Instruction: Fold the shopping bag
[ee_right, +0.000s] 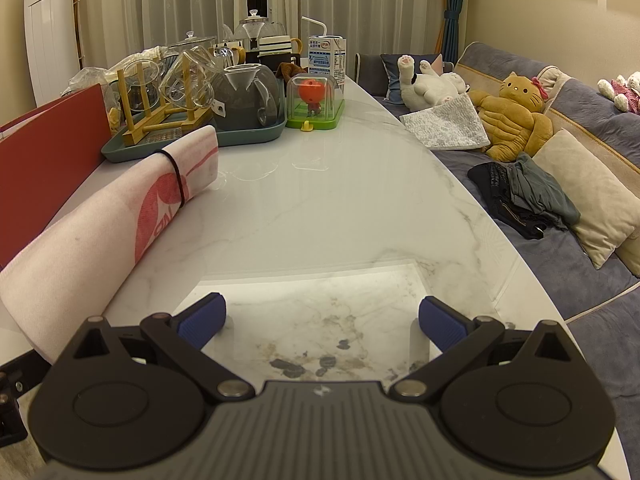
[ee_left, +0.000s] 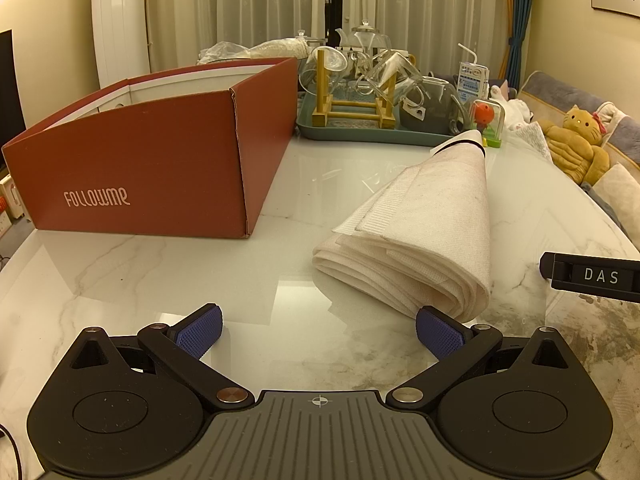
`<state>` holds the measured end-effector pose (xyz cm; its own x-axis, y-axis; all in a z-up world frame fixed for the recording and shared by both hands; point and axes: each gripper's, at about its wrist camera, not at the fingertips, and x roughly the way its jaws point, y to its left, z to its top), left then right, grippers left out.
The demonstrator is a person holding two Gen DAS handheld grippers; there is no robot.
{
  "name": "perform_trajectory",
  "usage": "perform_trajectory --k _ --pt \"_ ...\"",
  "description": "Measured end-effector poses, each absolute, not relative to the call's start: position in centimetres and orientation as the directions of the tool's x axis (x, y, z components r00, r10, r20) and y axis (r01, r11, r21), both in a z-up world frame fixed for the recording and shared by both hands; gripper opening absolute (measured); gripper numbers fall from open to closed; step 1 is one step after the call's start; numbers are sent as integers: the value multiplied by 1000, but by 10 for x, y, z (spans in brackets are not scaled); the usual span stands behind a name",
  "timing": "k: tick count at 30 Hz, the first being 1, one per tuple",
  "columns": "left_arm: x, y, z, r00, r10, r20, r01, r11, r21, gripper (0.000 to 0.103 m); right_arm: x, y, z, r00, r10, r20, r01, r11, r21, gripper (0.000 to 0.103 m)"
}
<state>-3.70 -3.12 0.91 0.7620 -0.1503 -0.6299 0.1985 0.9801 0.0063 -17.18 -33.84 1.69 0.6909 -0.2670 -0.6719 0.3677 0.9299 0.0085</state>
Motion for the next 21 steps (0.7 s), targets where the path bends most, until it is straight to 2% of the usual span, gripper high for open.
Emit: perform_trajectory --k 21 --pt "-31 -36 9 763 -141 -630 186 982 6 103 -171 -338 17 687 -276 -672 380 925 8 103"
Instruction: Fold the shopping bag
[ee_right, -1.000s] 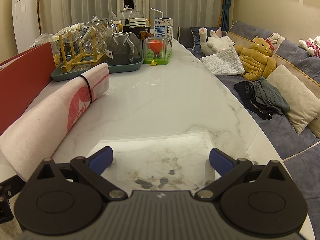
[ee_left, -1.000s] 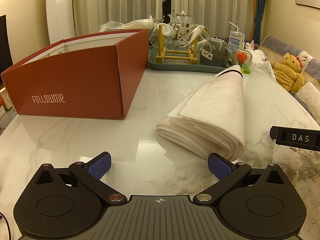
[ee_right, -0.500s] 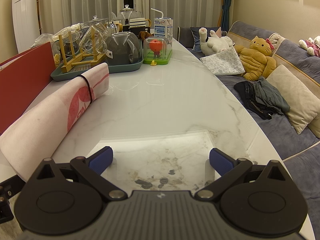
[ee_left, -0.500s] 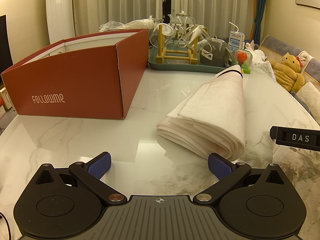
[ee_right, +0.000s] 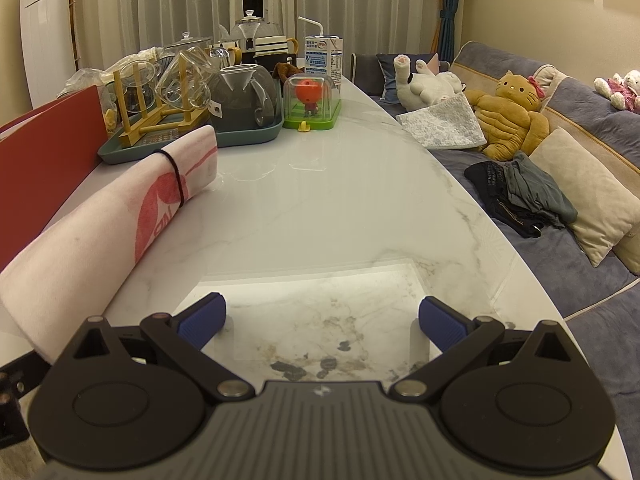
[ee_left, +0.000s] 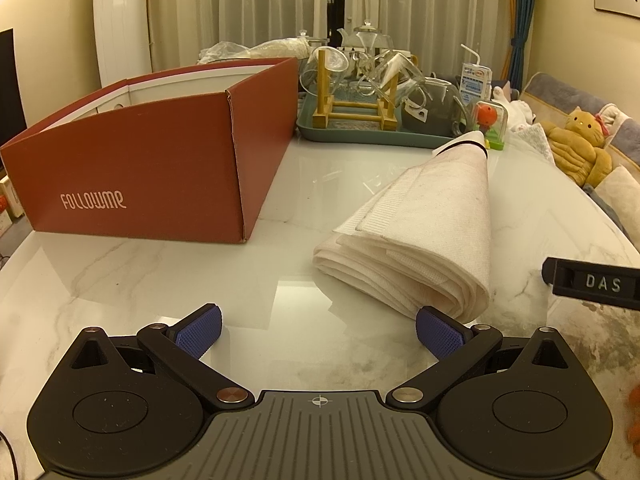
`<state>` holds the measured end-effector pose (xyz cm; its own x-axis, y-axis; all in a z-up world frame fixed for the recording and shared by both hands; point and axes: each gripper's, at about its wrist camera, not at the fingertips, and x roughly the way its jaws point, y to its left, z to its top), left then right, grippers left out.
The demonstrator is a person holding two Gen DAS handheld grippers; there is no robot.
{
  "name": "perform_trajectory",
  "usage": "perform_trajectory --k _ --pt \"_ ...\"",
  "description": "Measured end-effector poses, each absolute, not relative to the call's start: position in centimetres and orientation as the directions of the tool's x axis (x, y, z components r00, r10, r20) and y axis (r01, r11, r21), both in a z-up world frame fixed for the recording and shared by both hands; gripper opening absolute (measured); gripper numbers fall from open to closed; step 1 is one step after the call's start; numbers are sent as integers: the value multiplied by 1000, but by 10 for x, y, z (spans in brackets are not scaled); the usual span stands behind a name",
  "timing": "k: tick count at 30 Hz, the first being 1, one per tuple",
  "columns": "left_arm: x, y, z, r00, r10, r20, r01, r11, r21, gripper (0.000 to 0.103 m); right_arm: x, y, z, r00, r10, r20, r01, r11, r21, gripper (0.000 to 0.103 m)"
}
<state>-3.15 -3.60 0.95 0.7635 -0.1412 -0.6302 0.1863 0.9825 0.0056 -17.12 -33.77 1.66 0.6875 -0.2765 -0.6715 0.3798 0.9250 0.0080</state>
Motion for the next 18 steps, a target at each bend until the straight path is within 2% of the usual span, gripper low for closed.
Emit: perform_trajectory --k 5,8,10,12,16,17,18 --pt "-30 -37 10 762 -145 -631 194 981 9 103 -168 -341 18 686 -261 -679 363 932 9 103" --pt "-31 -36 17 753 -119 -647 198 979 50 103 -163 -349 26 676 -178 -715 293 955 40 103" --pt "-38 -32 32 792 -89 -604 167 983 75 103 -160 -358 41 699 -109 -707 243 966 91 103" --pt "-43 -24 52 820 -107 -562 158 987 43 103 -158 -367 58 723 -41 -690 191 971 143 103" --pt "-34 -16 80 799 -218 -561 229 972 -52 103 -130 -375 91 727 65 -683 71 983 170 103" --pt "-28 -21 84 778 -248 -578 265 963 -57 103 -122 -372 98 731 69 -678 31 991 134 97" --pt "-25 -27 88 771 -259 -581 288 957 -44 103 -113 -363 103 743 51 -667 -20 998 53 83"
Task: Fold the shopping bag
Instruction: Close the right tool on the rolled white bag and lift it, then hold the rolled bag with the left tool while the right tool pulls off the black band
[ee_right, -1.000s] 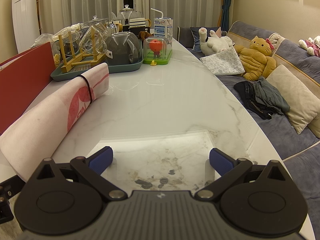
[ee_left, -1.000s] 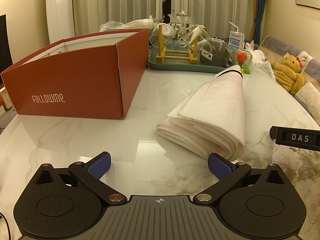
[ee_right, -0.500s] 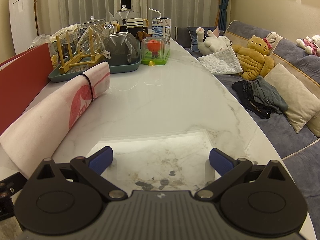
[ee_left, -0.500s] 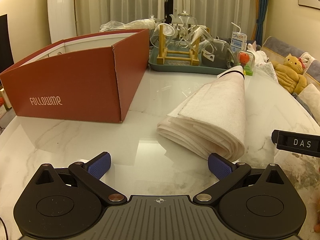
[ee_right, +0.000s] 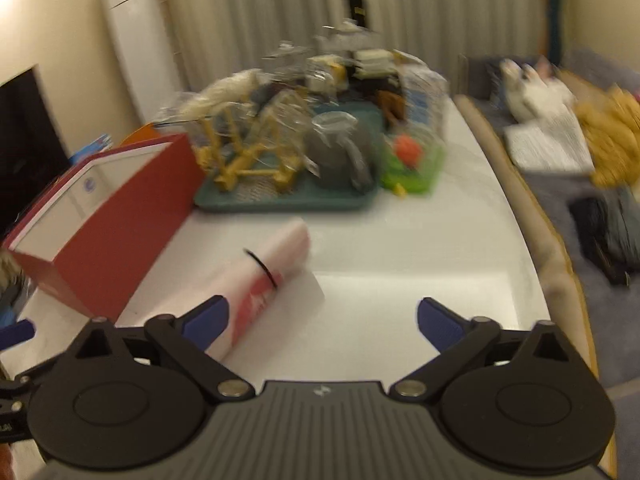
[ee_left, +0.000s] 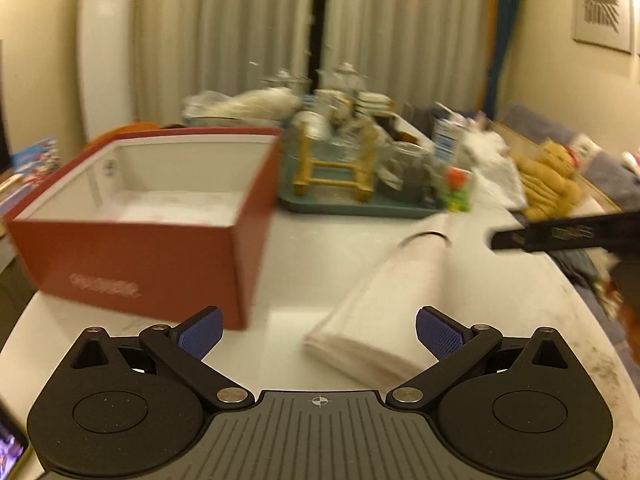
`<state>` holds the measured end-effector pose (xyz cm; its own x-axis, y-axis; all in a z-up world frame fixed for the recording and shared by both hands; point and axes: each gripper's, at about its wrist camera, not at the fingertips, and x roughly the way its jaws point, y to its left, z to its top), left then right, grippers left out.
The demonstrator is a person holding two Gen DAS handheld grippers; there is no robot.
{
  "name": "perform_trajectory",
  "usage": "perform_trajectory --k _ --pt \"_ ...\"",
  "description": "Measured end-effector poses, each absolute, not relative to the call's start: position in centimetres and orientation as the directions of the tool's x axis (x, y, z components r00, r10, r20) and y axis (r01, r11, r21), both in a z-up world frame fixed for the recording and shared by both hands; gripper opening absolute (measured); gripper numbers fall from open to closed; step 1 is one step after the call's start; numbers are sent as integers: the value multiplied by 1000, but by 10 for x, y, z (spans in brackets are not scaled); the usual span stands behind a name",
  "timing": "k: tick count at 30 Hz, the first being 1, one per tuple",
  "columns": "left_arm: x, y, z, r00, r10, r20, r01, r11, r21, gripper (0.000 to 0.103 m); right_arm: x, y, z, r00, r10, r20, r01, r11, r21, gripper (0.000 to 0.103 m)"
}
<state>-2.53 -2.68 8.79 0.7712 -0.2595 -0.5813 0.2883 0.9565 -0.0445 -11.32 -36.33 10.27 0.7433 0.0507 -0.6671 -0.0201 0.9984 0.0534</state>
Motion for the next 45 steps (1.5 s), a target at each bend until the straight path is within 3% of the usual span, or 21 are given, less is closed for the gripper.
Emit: perform_trajectory --k 3,4,8,10,12,14,15,17,19,25,27,30,35,45 --pt "-20 -48 100 759 -328 -562 374 927 -36 103 -85 -340 111 746 63 -663 -201 971 -133 77" --pt "-17 -57 101 748 -354 -561 405 913 -36 103 -77 -336 112 717 123 -686 -283 951 -126 70" --pt "-4 -92 101 726 -394 -564 485 874 13 103 -48 -324 112 602 223 -766 -474 872 -120 62" --pt "8 -104 97 713 -371 -595 483 875 33 103 -32 -318 109 535 246 -808 -549 829 -111 49" --pt "20 -105 90 679 -388 -623 479 877 -24 103 -12 -312 99 460 237 -856 -584 807 -91 33" --pt "26 -104 84 665 -399 -631 470 881 -62 103 -3 -311 88 422 193 -886 -576 812 -97 34" --pt "29 -105 80 659 -401 -636 467 882 -71 103 1 -310 82 402 171 -900 -572 814 -101 29" --pt "33 -112 72 653 -377 -657 478 878 -30 103 1 -309 72 372 167 -913 -587 804 -92 8" --pt "33 -122 68 648 -367 -668 507 862 17 101 -2 -309 63 351 178 -919 -603 794 -77 2" --pt "22 -139 59 623 -373 -687 558 828 57 98 -5 -318 66 320 222 -921 -558 830 7 1" --pt "18 -137 53 617 -349 -705 546 835 64 72 -14 -323 69 297 247 -923 -530 846 56 1" --pt "7 -122 46 575 -382 -723 535 845 -21 49 -37 -319 75 281 257 -925 -549 833 65 1" --pt "-30 -107 50 567 -399 -721 590 807 17 41 -81 -316 94 305 255 -917 -552 833 48 1" --pt "-65 -79 53 579 -408 -706 606 794 38 33 -123 -307 95 408 87 -909 -564 806 -176 1"
